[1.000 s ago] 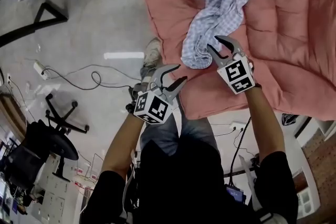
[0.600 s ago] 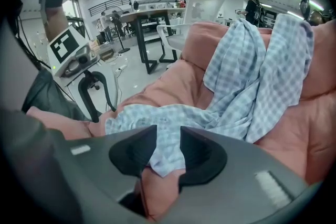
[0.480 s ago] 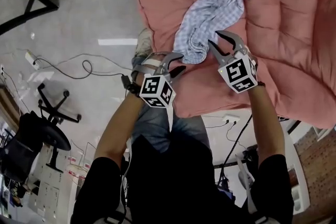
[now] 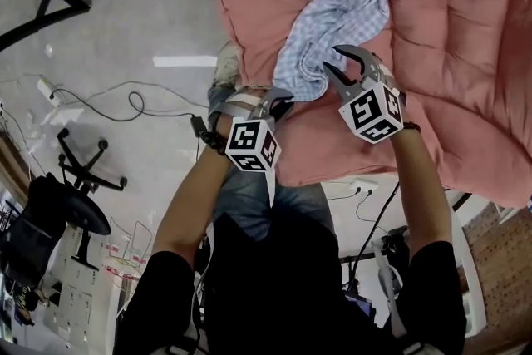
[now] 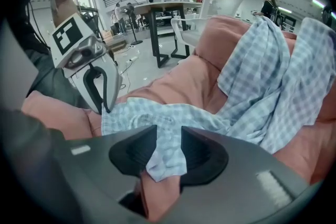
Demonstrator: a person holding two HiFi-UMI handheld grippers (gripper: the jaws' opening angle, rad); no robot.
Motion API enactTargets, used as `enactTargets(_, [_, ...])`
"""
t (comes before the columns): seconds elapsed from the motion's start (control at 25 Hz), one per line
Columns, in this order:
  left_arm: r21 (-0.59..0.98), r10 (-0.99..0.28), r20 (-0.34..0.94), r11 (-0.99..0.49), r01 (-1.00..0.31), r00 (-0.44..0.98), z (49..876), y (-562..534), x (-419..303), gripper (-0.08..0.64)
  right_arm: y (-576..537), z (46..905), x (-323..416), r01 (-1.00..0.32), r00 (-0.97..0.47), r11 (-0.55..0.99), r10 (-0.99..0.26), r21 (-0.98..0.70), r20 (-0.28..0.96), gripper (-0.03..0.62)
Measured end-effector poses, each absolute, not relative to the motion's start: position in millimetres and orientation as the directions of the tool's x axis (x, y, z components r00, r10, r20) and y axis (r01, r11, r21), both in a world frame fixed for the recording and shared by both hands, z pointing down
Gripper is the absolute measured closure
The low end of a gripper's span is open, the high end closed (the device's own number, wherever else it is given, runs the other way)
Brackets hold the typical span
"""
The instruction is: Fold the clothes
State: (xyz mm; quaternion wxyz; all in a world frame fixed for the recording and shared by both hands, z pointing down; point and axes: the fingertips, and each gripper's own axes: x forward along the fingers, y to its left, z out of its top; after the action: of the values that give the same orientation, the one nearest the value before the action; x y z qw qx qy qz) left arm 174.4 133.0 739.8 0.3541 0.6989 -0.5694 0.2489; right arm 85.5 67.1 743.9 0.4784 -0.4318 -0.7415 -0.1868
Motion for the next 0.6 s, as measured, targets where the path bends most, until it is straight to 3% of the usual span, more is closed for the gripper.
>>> enactTargets(0.24, [0.223,-0.604,0.769,-0.053,-0.973,0.209,731,164,163,0.517,87,756,86,0.881,-0.104,0.454,0.454,-0.129,0.885,0.448])
enactTargets(0.6, [0.256,-0.609,0.772,0.035,-0.966,0.182,737,194,151,0.516,112,784,72,0.846,-0.003,0.479,0.441,-0.233,0.897,0.441])
